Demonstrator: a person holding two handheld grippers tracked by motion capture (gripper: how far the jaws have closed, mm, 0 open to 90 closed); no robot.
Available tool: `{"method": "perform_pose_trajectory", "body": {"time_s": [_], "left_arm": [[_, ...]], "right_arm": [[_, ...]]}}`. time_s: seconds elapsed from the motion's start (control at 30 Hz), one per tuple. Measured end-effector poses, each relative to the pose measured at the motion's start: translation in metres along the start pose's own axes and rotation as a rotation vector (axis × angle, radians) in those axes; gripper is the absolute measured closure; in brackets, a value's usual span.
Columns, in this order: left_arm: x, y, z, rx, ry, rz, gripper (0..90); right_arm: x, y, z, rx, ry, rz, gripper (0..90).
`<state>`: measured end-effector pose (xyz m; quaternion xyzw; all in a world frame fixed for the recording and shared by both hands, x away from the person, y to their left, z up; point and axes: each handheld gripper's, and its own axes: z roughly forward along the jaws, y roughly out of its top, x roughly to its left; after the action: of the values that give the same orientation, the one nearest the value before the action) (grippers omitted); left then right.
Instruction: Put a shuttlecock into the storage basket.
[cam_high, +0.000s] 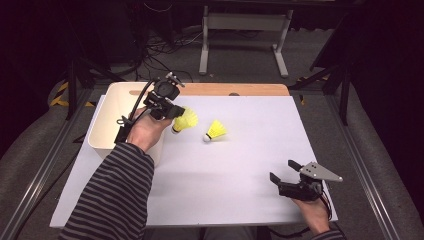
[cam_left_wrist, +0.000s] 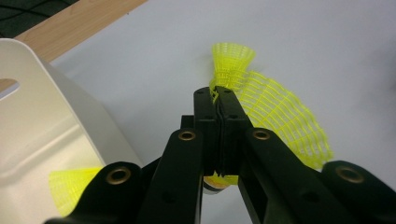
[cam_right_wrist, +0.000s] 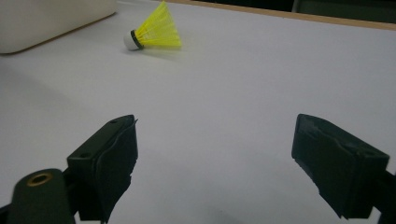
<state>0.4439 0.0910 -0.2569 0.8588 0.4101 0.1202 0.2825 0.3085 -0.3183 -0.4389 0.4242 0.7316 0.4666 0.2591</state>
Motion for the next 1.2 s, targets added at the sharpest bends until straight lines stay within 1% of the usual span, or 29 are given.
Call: {"method": "perform_pose_trajectory", "body": {"time_s": [0.3, 0.67, 1.17, 1.2], "left_arm": [[0.01, -0.003, -0.007, -0.006, 0.016, -0.023, 88.9], [0.016, -0.004, -0.014, -0.004, 0.042, -0.028, 89.0], [0.028, -0.009, -0.021, -0.01, 0.053, -0.05, 88.9], [0.029, -0.01, -0.021, -0.009, 0.059, -0.052, 89.0]], "right_arm": [[0.0, 0.0, 0.0, 0.001, -0.001, 0.001, 14.6], [0.0, 0.0, 0.0, 0.003, 0.0, 0.004, 14.6], [0.0, 0.0, 0.001, 0.001, 0.0, 0.007, 14.6], [0.0, 0.0, 0.001, 0.001, 0.0, 0.007, 14.6]]}}
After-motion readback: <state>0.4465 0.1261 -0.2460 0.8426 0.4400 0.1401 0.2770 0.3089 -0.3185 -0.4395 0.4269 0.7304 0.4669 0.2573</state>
